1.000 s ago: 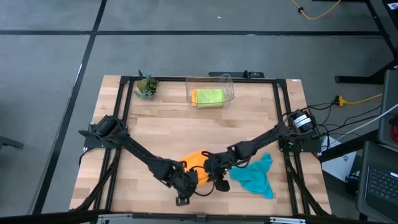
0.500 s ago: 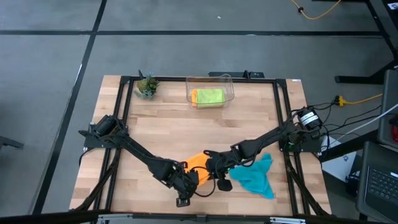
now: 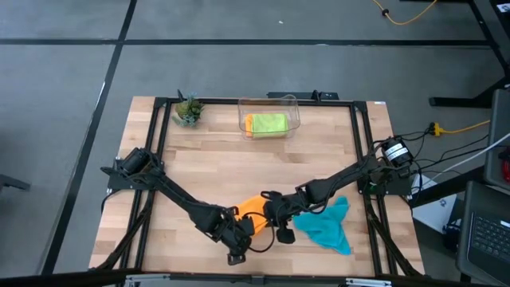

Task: Fold microfiber towels
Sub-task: Fold the orange microfiber cloth

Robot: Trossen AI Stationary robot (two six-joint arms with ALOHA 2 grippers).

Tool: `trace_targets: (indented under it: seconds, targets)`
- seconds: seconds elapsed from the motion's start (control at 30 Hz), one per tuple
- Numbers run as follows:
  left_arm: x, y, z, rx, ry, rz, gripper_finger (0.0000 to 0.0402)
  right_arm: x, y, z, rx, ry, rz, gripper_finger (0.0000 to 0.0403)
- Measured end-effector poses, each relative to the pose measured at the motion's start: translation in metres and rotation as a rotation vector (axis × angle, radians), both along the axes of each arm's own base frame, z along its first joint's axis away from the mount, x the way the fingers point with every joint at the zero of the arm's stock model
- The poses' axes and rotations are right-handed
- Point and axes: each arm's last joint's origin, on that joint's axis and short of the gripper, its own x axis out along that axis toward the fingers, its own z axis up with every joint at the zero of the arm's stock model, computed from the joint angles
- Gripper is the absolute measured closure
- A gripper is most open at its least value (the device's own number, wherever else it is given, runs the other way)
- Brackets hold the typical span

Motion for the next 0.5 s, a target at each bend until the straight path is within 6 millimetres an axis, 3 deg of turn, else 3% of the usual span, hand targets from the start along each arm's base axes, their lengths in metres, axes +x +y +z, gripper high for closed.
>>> trace_targets:
  seconds: [0.27,0.5]
  targets:
    - [0.0024,0.0036,0.0003,0.001,-0.008,0.042,0.0228,0.0018,-0.0024,0.0006,-0.030,-0.018,-0.096,0.0391]
    - [0.0029,0.0049,0.0002,0.029,-0.022,0.058,0.0206,0.0034,-0.0055,0.0013,-0.088,-0.051,-0.198,0.0391]
